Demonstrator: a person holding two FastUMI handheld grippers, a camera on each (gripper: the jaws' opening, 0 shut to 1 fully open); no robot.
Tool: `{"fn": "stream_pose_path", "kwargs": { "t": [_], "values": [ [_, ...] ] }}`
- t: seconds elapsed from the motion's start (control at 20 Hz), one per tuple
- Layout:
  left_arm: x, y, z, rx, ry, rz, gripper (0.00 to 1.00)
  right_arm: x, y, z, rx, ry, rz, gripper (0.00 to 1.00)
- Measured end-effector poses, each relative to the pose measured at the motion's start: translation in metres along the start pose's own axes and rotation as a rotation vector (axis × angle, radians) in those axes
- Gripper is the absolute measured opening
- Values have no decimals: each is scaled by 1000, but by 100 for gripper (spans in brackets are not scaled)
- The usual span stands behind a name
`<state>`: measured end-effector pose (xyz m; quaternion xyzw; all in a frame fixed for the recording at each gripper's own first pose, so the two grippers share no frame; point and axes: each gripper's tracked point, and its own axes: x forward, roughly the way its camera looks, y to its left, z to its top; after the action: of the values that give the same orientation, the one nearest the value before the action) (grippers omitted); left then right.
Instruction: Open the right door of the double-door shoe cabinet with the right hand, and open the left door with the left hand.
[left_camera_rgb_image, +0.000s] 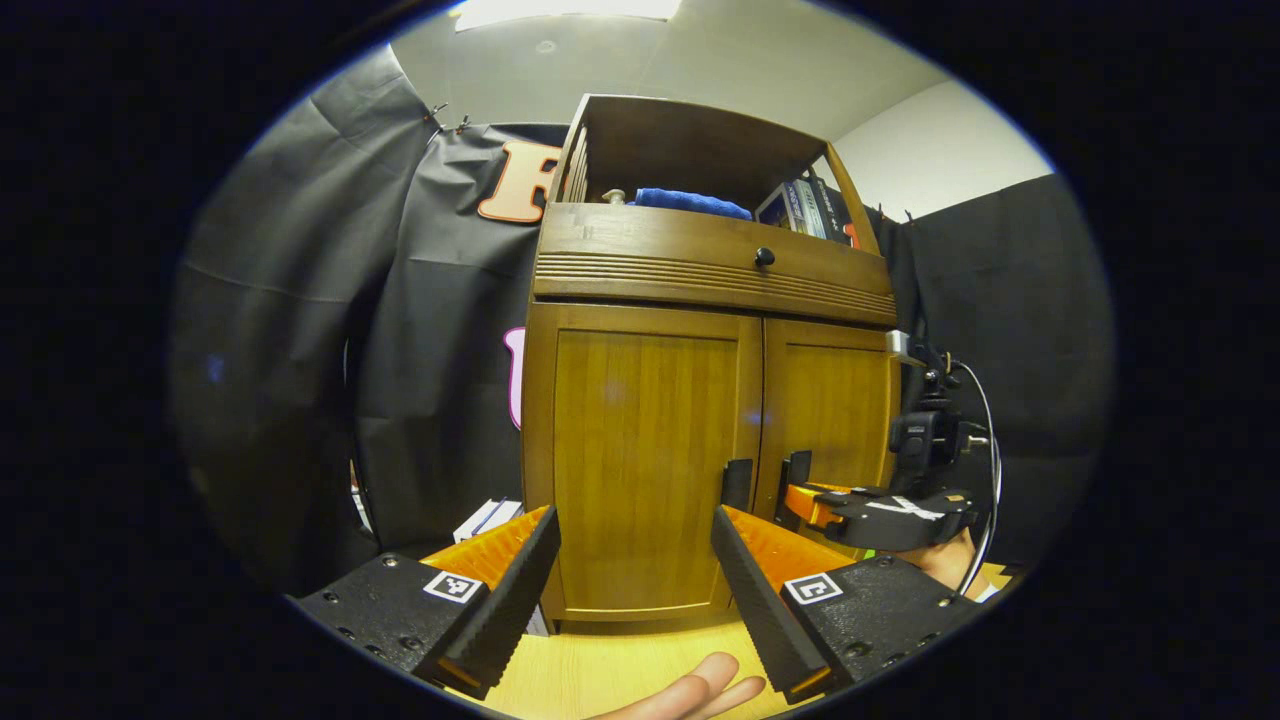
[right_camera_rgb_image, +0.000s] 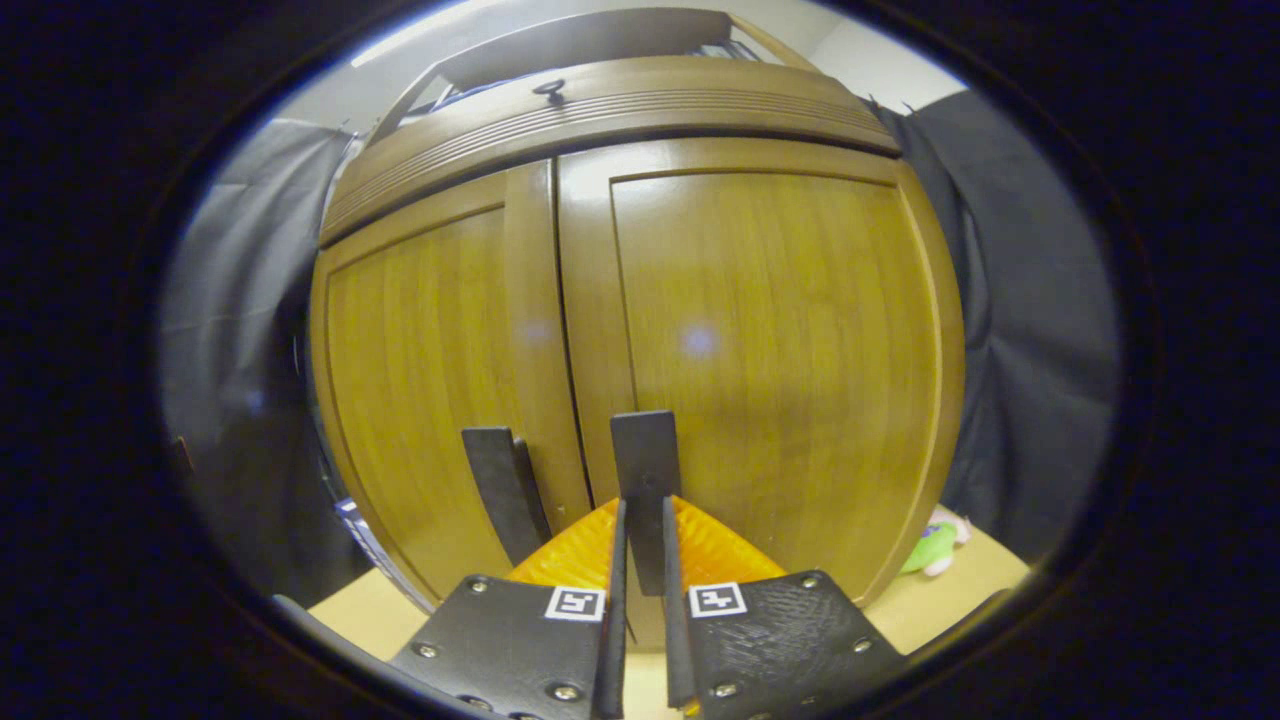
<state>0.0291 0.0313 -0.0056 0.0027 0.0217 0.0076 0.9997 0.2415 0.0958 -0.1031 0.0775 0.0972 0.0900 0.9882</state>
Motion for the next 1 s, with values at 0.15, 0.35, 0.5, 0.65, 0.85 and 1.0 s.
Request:
{"fn": "stream_pose_path", "kwargs": {
  "t": [0.15,0.35,0.5,0.65,0.85,1.0],
  "values": [
    [4,7,-1,1,-2,11,89,1,2,-3,-19,2,30,17],
    [8,10,-1,-4,3,15,89,1,8,-5,2,1,66,21],
    [10,13,-2,-3,7,20,94,0,2,2,-67,-36,26,21],
    [11,10,-3,-4,13,12,89,-1,-16,7,-164,-68,-88,61],
    [12,10,-3,-5,12,9,89,16,-13,11,-182,-70,-91,76],
    [13,9,-4,-5,19,8,89,23,-4,7,-108,-37,-16,52]
  ]
}}
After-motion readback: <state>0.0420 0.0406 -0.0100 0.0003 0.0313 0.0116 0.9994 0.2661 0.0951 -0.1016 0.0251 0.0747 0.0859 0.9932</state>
